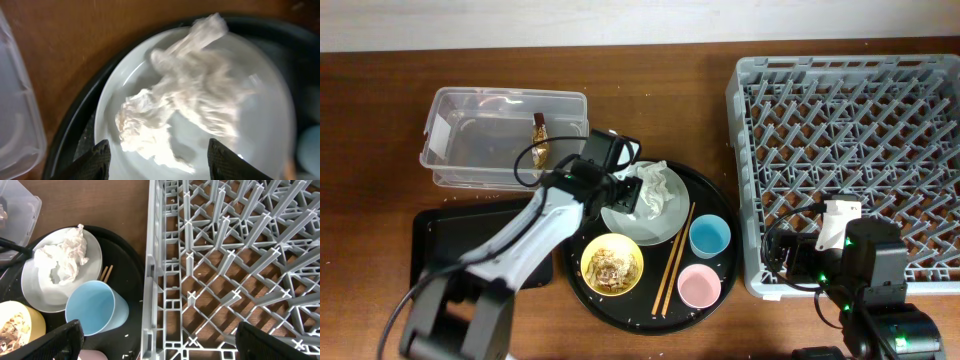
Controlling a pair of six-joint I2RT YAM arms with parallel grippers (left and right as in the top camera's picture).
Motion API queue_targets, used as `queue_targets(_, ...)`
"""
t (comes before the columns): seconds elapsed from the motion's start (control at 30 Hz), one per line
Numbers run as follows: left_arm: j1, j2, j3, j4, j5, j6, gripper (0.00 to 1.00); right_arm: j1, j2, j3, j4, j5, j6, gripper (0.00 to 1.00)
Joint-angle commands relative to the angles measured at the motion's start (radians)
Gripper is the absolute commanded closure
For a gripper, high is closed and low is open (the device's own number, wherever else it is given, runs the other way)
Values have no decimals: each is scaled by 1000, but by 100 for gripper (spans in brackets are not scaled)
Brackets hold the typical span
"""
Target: Sort waste into correct bins and load items into the dishwasher rack
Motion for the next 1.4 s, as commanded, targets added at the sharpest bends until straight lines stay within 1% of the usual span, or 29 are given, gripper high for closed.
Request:
queue_targets(0.0, -4, 109, 5, 22, -42, 5, 39, 5, -1, 20, 0, -2, 8, 2)
queue_targets(0.03, -4, 129, 5, 27, -42, 5, 39, 5, -1, 20, 0, -2, 8, 2)
queue_targets(0.07, -4, 143, 5, 35, -42, 5, 46, 5, -1, 21, 0, -2, 8, 2)
queue_targets(0.1, -4, 144, 5, 38, -42, 5, 59, 5, -1, 20, 1, -2, 8, 2)
queue_targets(0.13, -4, 144, 5, 39, -42, 5, 81, 5, -1, 20, 1, -2, 8, 2)
queue_targets(0.2, -4, 143, 6, 35, -41, 5, 100, 5, -1, 20, 0, -2, 8, 2)
queue_targets(0.3, -3, 92, 35, -23, -41, 5, 100, 5, -1, 20, 1, -2, 8, 1)
queue_targets(0.37, -3, 27, 66, -71, -78, 5, 99, 5, -1, 20, 1, -2, 8, 2)
queue_targets(0.43, -3, -48, 84, -96, -191, 5, 99, 5, -1, 20, 1, -2, 8, 2)
queue_targets(0.47, -3, -113, 85, -95, -280, 5, 99, 5, -1, 20, 1, -2, 8, 2)
queue_targets(0.53, 5, -192, 85, -78, -372, 6, 100, 5, -1, 20, 1, -2, 8, 2)
queue_targets(0.6, 31, -220, 85, -58, -417, 5, 99, 5, -1, 20, 1, -2, 8, 2)
queue_targets(0.63, 69, -223, 85, -37, -422, 5, 98, 5, -1, 20, 1, -2, 8, 2)
queue_targets(0.73, 146, -198, 84, -23, -422, 5, 98, 5, -1, 20, 0, -2, 8, 2)
queue_targets(0.77, 192, -170, 84, -5, -422, 5, 96, 5, -1, 20, 1, -2, 8, 2)
queue_targets(0.83, 231, -135, 84, 21, -419, 5, 68, 5, -1, 20, 1, -2, 8, 2)
queue_targets(0.87, 243, -122, 84, 37, -394, 5, 67, 5, -1, 20, 0, -2, 8, 2)
queue_targets(0.9, 248, -121, 84, 50, -350, 5, 55, 5, -1, 20, 1, -2, 8, 2)
queue_targets(0.93, 247, -122, 85, 66, -314, 5, 49, 5, -1, 20, 0, -2, 8, 2)
queue_targets(0.97, 246, -122, 85, 75, -280, 5, 44, 5, -1, 20, 0, -2, 8, 2)
queue_targets(1.03, 240, -122, 85, 77, -141, 5, 42, 5, -1, 20, 0, -2, 8, 2)
queue_targets(1.07, 230, -121, 85, 73, -57, 5, 39, 5, -1, 21, 0, -2, 8, 1)
queue_targets(1.1, 217, -121, 85, 68, -19, 5, 38, 5, -1, 20, 0, -2, 8, 2)
queue_targets(1.13, 195, -121, 85, 67, -11, 5, 37, 5, -1, 20, 0, -2, 8, 2)
queue_targets(1.27, 172, -121, 85, 49, -155, 5, 36, 5, -1, 20, -3, -2, 8, 2)
queue_targets(1.33, 173, -121, 85, 46, -291, 4, 36, 5, -1, 20, -3, -2, 8, 2)
queue_targets(1.37, 173, -121, 85, 46, -356, -19, 36, 5, -1, 20, -3, -2, 8, 2)
